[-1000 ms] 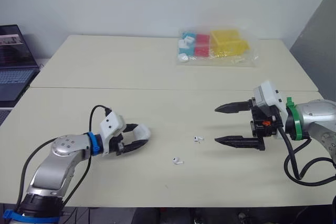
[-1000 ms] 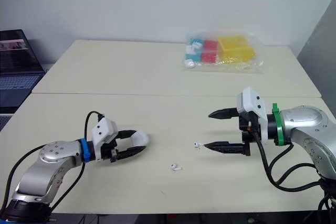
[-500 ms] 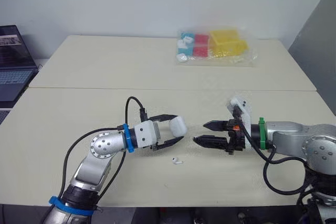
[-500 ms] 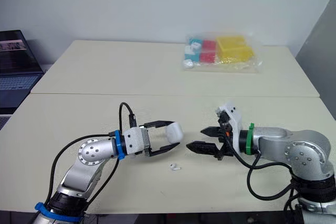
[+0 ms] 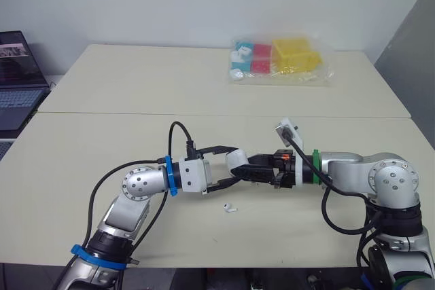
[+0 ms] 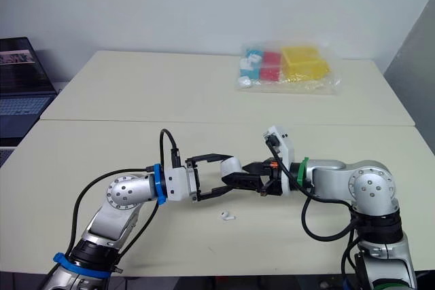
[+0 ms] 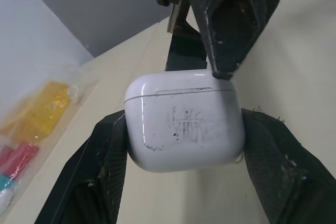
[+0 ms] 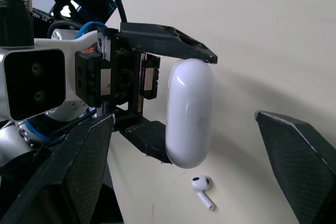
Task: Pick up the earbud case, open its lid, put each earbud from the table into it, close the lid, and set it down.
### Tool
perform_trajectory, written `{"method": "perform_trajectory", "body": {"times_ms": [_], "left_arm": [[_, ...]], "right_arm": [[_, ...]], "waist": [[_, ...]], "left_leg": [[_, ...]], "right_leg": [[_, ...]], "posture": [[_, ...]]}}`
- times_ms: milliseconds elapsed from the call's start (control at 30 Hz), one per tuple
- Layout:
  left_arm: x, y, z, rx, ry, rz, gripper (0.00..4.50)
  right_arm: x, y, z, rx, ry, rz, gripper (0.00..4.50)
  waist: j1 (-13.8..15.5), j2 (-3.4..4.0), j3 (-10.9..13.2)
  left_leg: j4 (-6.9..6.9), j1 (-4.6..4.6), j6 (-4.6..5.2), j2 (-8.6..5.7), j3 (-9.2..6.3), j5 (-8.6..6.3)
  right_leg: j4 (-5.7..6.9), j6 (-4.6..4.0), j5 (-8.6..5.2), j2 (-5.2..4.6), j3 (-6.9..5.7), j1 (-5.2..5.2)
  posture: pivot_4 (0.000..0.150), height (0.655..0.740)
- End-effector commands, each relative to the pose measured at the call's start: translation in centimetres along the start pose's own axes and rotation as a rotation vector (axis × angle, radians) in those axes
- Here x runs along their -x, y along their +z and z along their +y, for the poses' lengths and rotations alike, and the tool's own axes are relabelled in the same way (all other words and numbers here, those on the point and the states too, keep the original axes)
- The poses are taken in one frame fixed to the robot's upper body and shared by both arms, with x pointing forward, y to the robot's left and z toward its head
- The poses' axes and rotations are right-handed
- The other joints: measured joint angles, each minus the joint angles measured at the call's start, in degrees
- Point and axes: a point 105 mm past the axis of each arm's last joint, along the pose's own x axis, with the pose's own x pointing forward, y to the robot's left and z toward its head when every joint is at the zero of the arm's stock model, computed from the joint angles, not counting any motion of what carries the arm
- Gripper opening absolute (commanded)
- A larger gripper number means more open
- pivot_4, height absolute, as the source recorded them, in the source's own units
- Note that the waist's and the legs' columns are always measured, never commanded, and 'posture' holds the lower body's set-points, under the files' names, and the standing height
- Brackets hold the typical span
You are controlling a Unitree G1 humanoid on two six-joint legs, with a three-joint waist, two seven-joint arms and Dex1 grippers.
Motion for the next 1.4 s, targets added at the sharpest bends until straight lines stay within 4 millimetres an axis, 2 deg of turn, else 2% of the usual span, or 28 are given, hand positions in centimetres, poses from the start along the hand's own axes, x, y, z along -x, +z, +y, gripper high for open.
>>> {"method": "perform_trajectory", "body": {"times_ms": [33,167,300,467,533,867,1033,1067,1200,1267,1333,1400], "left_arm": [[-0.4,1.0,0.4,-0.029,0.012,-0.046,2.8],[-0.4,1.1,0.5,-0.032,0.016,-0.047,2.8],[-0.4,1.1,0.5,-0.028,0.022,-0.05,2.8],[-0.4,1.1,0.7,-0.025,0.031,-0.054,2.8],[-0.4,1.1,0.7,-0.027,0.035,-0.056,2.8],[-0.5,1.4,1.0,-0.025,0.055,-0.077,2.8],[-0.3,1.6,1.2,0.062,0.018,-0.073,4.46],[-0.1,1.2,1.0,0.084,-0.008,-0.045,4.5],[0.9,0.3,0.3,0.245,-0.09,0.052,4.5],[2.0,-0.5,0.7,0.485,-0.071,0.116,4.5],[2.6,-0.7,0.9,0.627,-0.061,0.157,4.5],[2.8,-0.3,0.9,0.673,-0.1,0.186,4.5]], "right_arm": [[0.0,0.2,0.4,0.003,0.027,-0.002,4.5],[-0.1,0.0,0.2,-0.003,0.026,0.002,4.5],[-0.2,0.1,0.0,-0.009,0.021,0.0,3.21],[-0.2,0.1,-0.1,-0.007,0.023,0.001,1.3],[-0.2,0.1,-0.1,-0.011,0.025,-0.003,0.73],[-0.2,0.2,-0.1,-0.009,0.032,-0.005,0.74],[-0.1,0.2,-0.1,0.003,0.036,0.002,0.74],[0.0,0.2,-0.1,0.007,0.033,0.005,0.74],[0.4,0.4,-0.3,0.015,0.028,0.01,0.74],[1.2,0.7,-0.7,0.043,0.005,0.029,0.74],[1.9,0.9,-1.0,0.067,-0.016,0.046,0.74],[2.8,0.8,-1.8,0.212,-0.102,0.13,0.74]], "waist": [[0.0,0.0,0.0],[-0.01,0.0,0.0],[-0.01,0.0,0.0],[-0.01,0.01,0.0],[-0.01,0.01,0.0],[0.0,0.01,0.0],[-0.06,0.01,0.01],[-0.05,0.01,0.0],[-0.28,0.03,0.02],[-0.58,0.03,0.02],[-0.72,0.05,0.04],[-0.79,0.09,0.07]], "left_leg": [[0.01,0.0,0.0,0.0,0.0,0.0],[0.04,0.0,0.0,0.01,-0.01,0.0],[0.04,-0.02,0.0,0.01,-0.01,0.0],[0.05,-0.03,0.0,0.02,-0.02,0.0],[0.05,-0.04,0.0,0.03,-0.04,0.0],[0.05,-0.06,0.0,0.02,-0.03,0.0],[0.05,-0.07,0.0,0.03,-0.05,0.0],[0.05,-0.07,0.0,0.03,-0.04,0.0],[0.04,-0.07,0.01,0.05,-0.06,0.0],[0.03,-0.08,0.01,0.05,-0.07,0.0],[0.06,-0.17,0.01,0.05,-0.12,0.0],[0.07,-0.18,0.01,0.04,-0.14,0.0]], "right_leg": [[0.0,0.01,0.01,0.0,0.0,0.0],[0.01,0.02,0.01,0.01,0.0,0.0],[0.01,0.02,0.01,0.02,0.0,0.0],[0.0,0.02,0.02,0.02,-0.01,-0.01],[0.01,0.02,0.01,0.03,-0.03,-0.01],[-0.01,0.02,0.01,0.03,-0.02,-0.02],[-0.01,0.02,0.01,0.03,-0.04,-0.03],[-0.01,0.03,0.01,0.03,-0.03,-0.03],[-0.02,0.02,0.01,0.08,-0.03,-0.06],[-0.02,0.02,0.01,0.08,-0.03,-0.07],[-0.03,0.03,0.01,0.08,-0.06,-0.12],[-0.04,0.03,0.01,0.08,-0.08,-0.13]], "posture": [[0.15,0.74],[0.15,0.74],[0.15,0.74],[0.15,0.74],[0.15,0.74],[0.15,0.74],[0.15,0.74],[0.15,0.74],[0.15,0.74],[0.15,0.74],[0.15,0.74],[0.15,0.74]]}}
